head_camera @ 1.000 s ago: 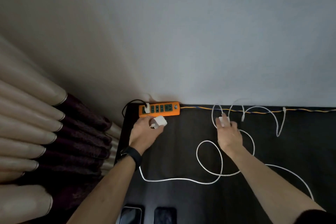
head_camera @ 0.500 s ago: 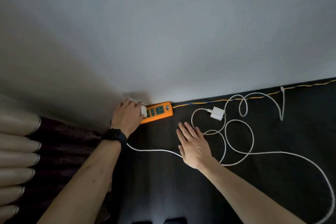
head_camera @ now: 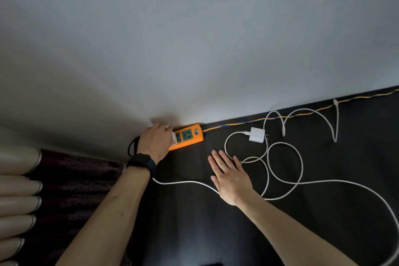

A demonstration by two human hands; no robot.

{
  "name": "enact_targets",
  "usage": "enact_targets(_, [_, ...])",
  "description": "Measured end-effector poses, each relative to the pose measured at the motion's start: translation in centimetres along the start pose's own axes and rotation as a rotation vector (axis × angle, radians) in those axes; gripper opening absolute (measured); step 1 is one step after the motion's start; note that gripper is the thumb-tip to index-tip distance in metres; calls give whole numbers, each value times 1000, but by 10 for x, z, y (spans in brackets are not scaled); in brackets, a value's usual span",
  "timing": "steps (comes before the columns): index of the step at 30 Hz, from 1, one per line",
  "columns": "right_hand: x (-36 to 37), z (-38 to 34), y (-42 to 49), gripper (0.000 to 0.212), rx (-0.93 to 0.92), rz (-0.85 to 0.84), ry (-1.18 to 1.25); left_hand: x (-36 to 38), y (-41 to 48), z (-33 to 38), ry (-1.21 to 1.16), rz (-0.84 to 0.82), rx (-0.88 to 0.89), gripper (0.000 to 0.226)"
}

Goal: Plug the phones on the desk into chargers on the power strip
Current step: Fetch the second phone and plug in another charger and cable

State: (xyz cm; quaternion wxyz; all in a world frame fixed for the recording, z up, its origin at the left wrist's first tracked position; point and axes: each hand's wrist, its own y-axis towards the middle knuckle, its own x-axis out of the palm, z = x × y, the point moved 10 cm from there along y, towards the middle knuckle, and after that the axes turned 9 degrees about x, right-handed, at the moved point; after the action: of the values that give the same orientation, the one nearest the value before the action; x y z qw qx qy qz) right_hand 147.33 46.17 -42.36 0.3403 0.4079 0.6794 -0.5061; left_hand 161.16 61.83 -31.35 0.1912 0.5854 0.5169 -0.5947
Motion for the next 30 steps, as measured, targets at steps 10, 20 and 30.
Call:
enact_targets(10, [-1, -1, 1, 62, 16, -56, -12, -2, 9, 6, 2, -32, 6, 41])
enact_targets(20, [-27, -6, 4, 64, 6, -169, -189, -1, 0, 9, 21, 1, -32, 40])
enact_targets(30, [-29, 73, -184, 34, 179, 137, 337, 39, -148, 127, -287, 278, -74, 55])
